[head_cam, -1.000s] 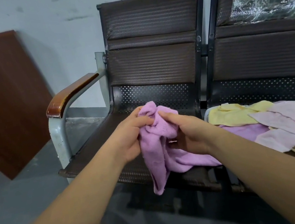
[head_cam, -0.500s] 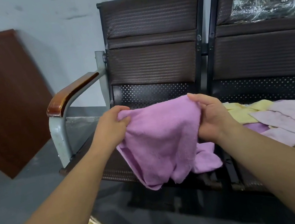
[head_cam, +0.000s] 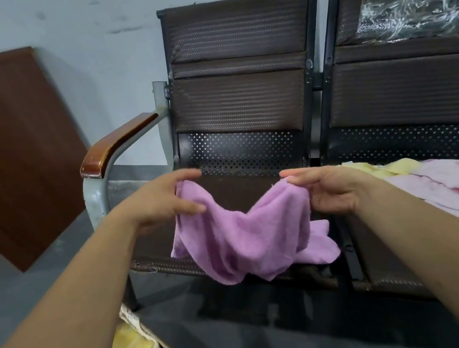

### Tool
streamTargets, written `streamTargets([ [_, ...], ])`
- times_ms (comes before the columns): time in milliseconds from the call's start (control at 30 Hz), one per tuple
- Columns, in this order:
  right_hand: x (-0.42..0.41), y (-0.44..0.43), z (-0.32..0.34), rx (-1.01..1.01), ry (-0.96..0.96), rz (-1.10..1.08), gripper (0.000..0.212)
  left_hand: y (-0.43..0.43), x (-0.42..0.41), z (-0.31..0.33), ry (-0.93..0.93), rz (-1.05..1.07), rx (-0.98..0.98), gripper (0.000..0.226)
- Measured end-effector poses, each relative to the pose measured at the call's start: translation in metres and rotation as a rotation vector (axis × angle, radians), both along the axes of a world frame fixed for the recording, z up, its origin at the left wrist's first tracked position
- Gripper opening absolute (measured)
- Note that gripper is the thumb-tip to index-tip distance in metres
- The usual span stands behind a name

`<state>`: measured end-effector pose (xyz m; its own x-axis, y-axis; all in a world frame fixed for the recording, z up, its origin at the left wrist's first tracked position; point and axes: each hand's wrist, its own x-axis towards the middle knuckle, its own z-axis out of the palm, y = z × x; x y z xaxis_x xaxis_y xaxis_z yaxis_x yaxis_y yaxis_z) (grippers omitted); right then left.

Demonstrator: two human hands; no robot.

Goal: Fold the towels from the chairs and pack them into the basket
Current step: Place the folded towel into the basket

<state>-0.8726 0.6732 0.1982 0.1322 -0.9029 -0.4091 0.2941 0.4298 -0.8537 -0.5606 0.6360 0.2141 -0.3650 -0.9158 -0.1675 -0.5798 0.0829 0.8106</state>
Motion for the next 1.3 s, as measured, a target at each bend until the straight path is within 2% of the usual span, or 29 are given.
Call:
streamTargets([
  [33, 0.001, -0.001, -0.001, -0.050, 0.071, -0.073, 0.029, 0.001, -0.001, 0.001, -0.275, -0.055, -0.160, 0.057],
  [67, 0.002, -0.002, -0.002, -0.102, 0.163, -0.144, 0.029, -0.001, -0.003, 0.001, -0.463, -0.066, -0.301, 0.048],
  [133, 0.001, -0.001, -0.003, -0.209, 0.371, -0.255, 0.031, -0.001, -0.010, -0.002, -0.588, -0.005, -0.423, 0.038],
  [200, -0.005, 0.001, 0.003, -0.337, 0.617, -0.325, 0.025, -0.002, -0.014, 0.000, -0.579, 0.079, -0.462, 0.031],
  [233, -0.010, 0.001, 0.009, -0.400, 0.735, -0.349, 0.020, -0.005, -0.014, 0.005, -0.521, 0.139, -0.446, 0.030],
  [300, -0.019, -0.004, 0.027, -0.490, 0.902, -0.382, 0.010, -0.015, -0.012, 0.021, -0.278, 0.297, -0.414, 0.025],
  [367, -0.029, -0.012, 0.050, -0.528, 0.962, -0.447, 0.015, -0.024, -0.011, 0.046, -0.019, 0.419, -0.388, 0.012],
  [400, -0.033, -0.016, 0.064, -0.538, 0.942, -0.481, 0.021, -0.028, -0.012, 0.061, 0.126, 0.447, -0.351, 0.006],
  [467, -0.040, -0.022, 0.090, -0.559, 0.870, -0.508, 0.027, -0.033, -0.019, 0.088, 0.465, 0.494, -0.218, 0.008],
  [567, -0.050, -0.022, 0.131, -0.550, 0.706, -0.526, 0.009, -0.036, -0.024, 0.134, 0.925, 0.508, -0.039, 0.023],
  [633, -0.055, -0.022, 0.152, -0.486, 0.459, -0.559, 0.008, -0.037, -0.024, 0.155, 1.049, 0.412, -0.010, 0.025],
  [667, -0.057, -0.019, 0.163, -0.455, 0.341, -0.557, 0.008, -0.033, -0.024, 0.165, 1.000, 0.322, -0.040, 0.021],
  [700, -0.057, -0.015, 0.170, -0.415, 0.258, -0.531, 0.007, -0.028, -0.024, 0.169, 0.824, 0.248, -0.107, 0.016],
  [733, -0.058, -0.010, 0.176, -0.384, 0.207, -0.476, 0.005, -0.025, -0.023, 0.172, 0.546, 0.207, -0.220, 0.023],
  [800, -0.063, -0.002, 0.180, -0.362, 0.183, -0.296, 0.019, -0.020, -0.021, 0.170, -0.047, 0.192, -0.502, 0.031],
  [833, -0.065, 0.002, 0.179, -0.366, 0.248, -0.193, 0.028, -0.016, -0.022, 0.169, -0.242, 0.193, -0.606, 0.028],
  [867, -0.067, 0.005, 0.176, -0.376, 0.402, -0.103, 0.032, -0.013, -0.024, 0.167, -0.362, 0.194, -0.680, 0.023],
  [933, -0.071, 0.008, 0.169, -0.420, 0.874, -0.013, 0.030, -0.011, -0.025, 0.162, -0.458, 0.231, -0.725, 0.022],
  [967, -0.071, 0.009, 0.166, -0.452, 1.088, -0.022, 0.021, -0.011, -0.024, 0.160, -0.465, 0.250, -0.715, 0.023],
  [1000, -0.071, 0.010, 0.164, -0.477, 1.208, -0.052, 0.011, -0.010, -0.024, 0.157, -0.429, 0.262, -0.685, 0.023],
  [1033, -0.072, 0.010, 0.161, -0.495, 1.223, -0.091, 0.006, -0.011, -0.023, 0.155, -0.332, 0.279, -0.624, 0.022],
  [1067, -0.073, 0.009, 0.158, -0.504, 1.169, -0.124, 0.011, -0.010, -0.021, 0.152, -0.189, 0.302, -0.539, 0.021],
  [1167, -0.073, 0.005, 0.150, -0.450, 0.892, -0.212, 0.016, -0.009, -0.017, 0.145, 0.157, 0.378, -0.365, 0.015],
  [1300, -0.068, -0.006, 0.145, -0.386, 0.462, -0.381, 0.001, -0.022, -0.012, 0.137, 0.546, 0.503, -0.220, 0.011],
])
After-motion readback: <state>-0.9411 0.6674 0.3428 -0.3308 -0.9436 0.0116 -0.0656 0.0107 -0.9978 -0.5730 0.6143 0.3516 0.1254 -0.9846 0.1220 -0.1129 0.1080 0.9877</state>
